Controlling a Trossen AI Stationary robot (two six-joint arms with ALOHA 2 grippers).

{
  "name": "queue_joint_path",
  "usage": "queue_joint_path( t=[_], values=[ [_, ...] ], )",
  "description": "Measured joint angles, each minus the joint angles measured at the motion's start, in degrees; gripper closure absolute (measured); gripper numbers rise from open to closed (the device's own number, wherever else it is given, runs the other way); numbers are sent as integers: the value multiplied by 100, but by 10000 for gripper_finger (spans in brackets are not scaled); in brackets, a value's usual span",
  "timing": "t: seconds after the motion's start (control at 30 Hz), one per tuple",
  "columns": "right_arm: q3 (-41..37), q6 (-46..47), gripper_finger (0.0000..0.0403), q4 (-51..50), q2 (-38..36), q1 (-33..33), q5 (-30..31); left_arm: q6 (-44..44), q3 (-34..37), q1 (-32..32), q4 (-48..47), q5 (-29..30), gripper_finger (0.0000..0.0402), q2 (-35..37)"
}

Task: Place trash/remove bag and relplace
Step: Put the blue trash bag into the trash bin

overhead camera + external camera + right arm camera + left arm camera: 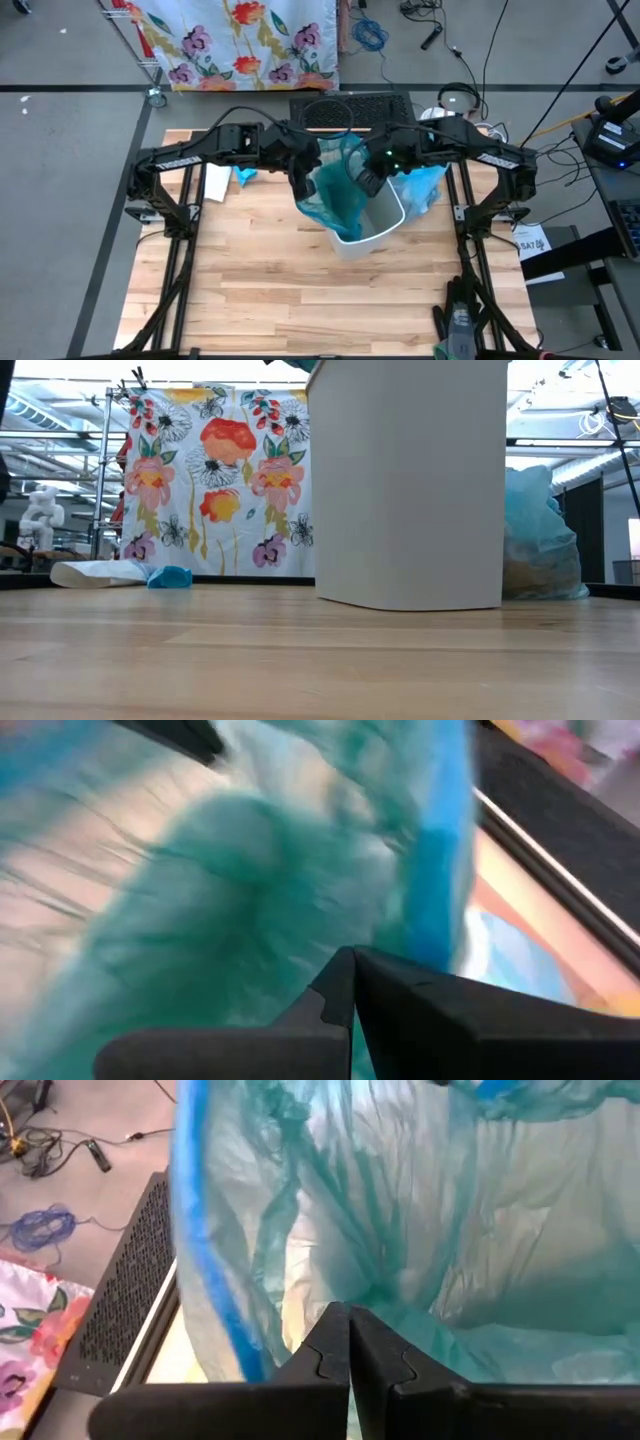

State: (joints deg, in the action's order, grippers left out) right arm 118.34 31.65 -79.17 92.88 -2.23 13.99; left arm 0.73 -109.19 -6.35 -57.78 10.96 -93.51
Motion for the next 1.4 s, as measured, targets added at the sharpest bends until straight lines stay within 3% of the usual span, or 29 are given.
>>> queue_joint_path(
  t=[0.23, 0.33, 0.5, 0.73, 0.9, 1.1, 1.4],
  values=[
    [-2, -116, 403, -280, 93, -326, 133, 92, 0, -2, -47, 2, 401, 2],
    [-2, -192, 403, -491, 100, -518, 509, 354, 0, -2, -209, -4, 401, 2],
    [-2, -686, 403, -497, 96, -941, 676, 732, 0, 4, -791, -401, 401, 2],
    [-82, -1018, 403, -502, 135, -1390, 122, 1121, -3, 173, -1044, -626, 401, -85],
    [-698, -1076, 403, -560, 129, -1627, -522, 1318, -4, 291, -1082, -625, 401, -288],
    [-1468, -1101, 403, -331, 119, -1688, -670, 1638, -4, 487, -1066, -620, 401, -533],
    [-1652, -1140, 403, -339, -300, -1694, -1264, 2069, -2, 954, -841, -917, 401, -788]
  ],
)
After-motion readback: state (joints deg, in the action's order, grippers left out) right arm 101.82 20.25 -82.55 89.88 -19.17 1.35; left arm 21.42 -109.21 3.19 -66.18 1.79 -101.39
